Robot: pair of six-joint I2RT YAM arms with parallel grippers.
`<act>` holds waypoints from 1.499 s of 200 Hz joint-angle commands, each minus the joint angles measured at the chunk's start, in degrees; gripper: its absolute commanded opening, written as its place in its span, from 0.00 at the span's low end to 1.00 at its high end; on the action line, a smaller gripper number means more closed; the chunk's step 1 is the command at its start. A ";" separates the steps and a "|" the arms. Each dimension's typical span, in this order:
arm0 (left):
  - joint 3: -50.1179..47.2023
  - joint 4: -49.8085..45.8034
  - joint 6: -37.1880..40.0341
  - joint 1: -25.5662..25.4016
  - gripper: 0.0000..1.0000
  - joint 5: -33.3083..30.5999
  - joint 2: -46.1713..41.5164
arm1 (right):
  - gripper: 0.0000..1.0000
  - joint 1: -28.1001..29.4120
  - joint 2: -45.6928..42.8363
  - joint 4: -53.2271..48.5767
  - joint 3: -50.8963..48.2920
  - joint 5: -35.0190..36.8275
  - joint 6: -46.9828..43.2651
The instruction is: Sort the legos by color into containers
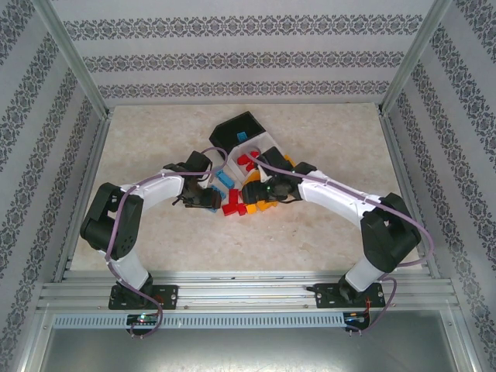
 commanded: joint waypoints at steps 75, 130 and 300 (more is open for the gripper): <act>-1.59 -4.64 0.17 2.97 0.40 -1.20 -8.77 | 0.58 6.10 12.17 0.14 6.70 1.92 -0.95; -0.71 -5.74 -1.53 3.74 0.52 -0.09 -11.16 | 0.60 6.50 13.19 -0.77 7.53 2.27 -1.08; -13.71 -1.33 -24.56 -28.26 0.67 -6.49 -14.07 | 0.77 6.09 -13.93 4.07 -14.90 5.39 8.02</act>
